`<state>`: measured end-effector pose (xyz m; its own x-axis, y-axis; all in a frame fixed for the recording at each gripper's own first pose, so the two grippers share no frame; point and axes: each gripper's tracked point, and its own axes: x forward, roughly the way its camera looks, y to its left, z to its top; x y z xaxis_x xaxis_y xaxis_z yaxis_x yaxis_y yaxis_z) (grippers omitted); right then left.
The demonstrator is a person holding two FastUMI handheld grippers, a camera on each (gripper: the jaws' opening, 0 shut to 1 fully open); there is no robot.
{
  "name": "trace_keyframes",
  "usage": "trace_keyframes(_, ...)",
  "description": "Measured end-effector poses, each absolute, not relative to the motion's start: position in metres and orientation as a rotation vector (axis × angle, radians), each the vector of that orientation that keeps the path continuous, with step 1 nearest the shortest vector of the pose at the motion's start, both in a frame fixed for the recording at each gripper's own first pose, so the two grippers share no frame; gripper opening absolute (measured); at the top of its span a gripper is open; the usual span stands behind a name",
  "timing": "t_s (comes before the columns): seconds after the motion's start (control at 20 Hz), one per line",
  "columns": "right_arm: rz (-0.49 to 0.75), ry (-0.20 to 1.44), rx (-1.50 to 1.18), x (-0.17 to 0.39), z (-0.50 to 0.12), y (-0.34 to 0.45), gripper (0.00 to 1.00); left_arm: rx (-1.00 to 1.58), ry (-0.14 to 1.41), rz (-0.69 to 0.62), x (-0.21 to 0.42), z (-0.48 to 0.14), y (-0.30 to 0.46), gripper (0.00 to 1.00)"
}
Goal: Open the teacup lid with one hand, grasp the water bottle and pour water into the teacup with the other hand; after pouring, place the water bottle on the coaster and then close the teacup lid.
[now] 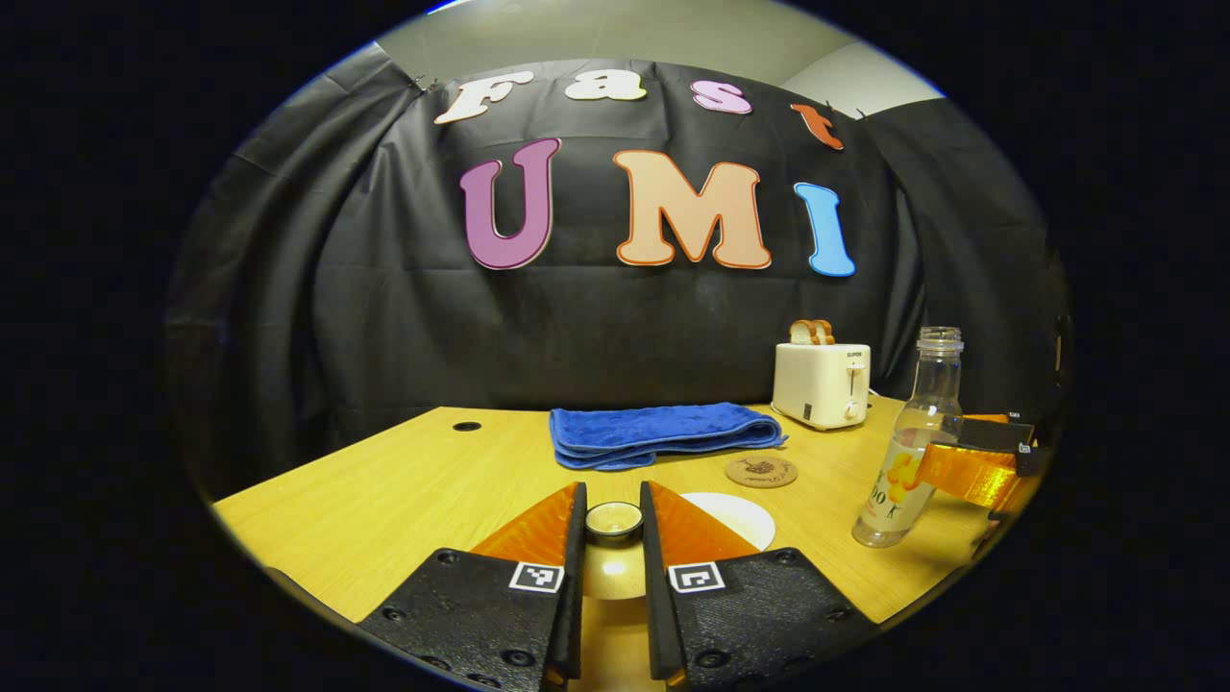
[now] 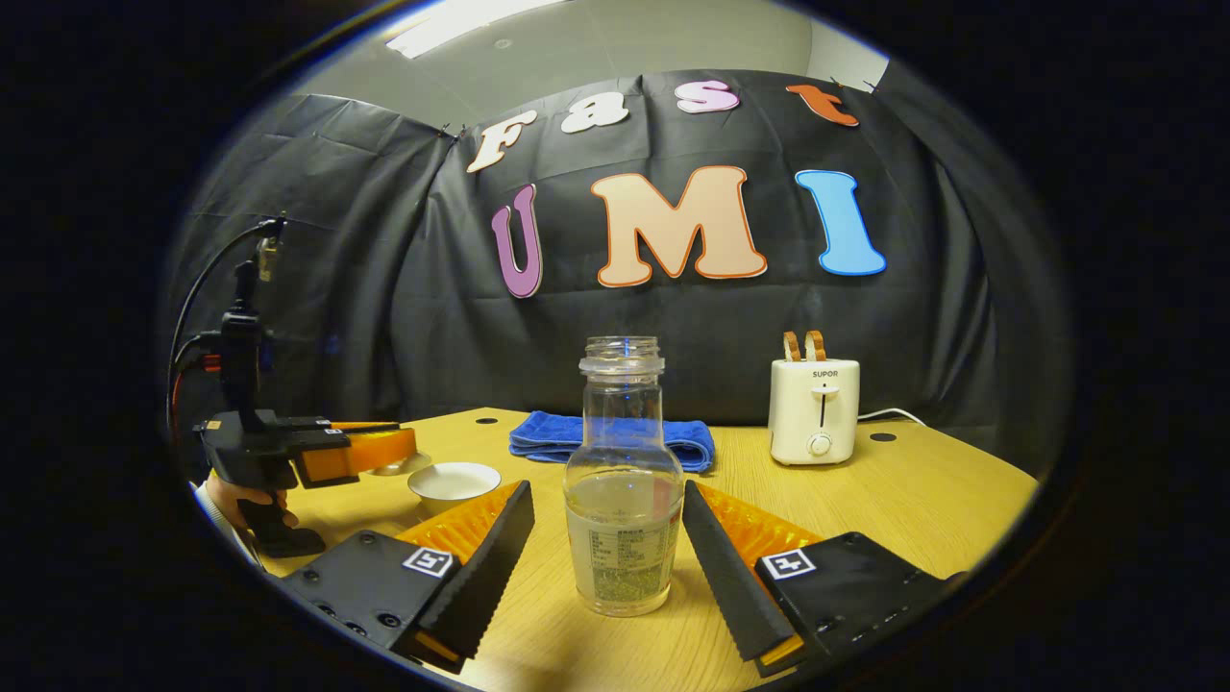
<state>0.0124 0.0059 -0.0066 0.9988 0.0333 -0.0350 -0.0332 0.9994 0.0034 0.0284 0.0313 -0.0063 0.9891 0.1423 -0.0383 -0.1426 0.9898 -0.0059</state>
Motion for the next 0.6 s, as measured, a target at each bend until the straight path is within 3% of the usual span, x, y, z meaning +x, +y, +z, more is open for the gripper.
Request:
trace_keyframes(0.5, 0.022, 0.272, -0.018, 0.033, -0.045, 0.005, 0.95, -0.002, 0.015, 0.242, 0.005, -0.003, 0.076, 0.25)
trace_keyframes(0.55, 0.013, 0.295, -0.022, 0.034, -0.048, 0.003, 1.0, -0.001, 0.012, 0.245, 0.003, -0.003, 0.079, 0.25)
trace_keyframes(0.6, 0.001, 0.308, -0.022, 0.036, -0.05, 0.001, 0.95, -0.002, 0.014, 0.249, 0.002, -0.004, 0.081, 0.25)
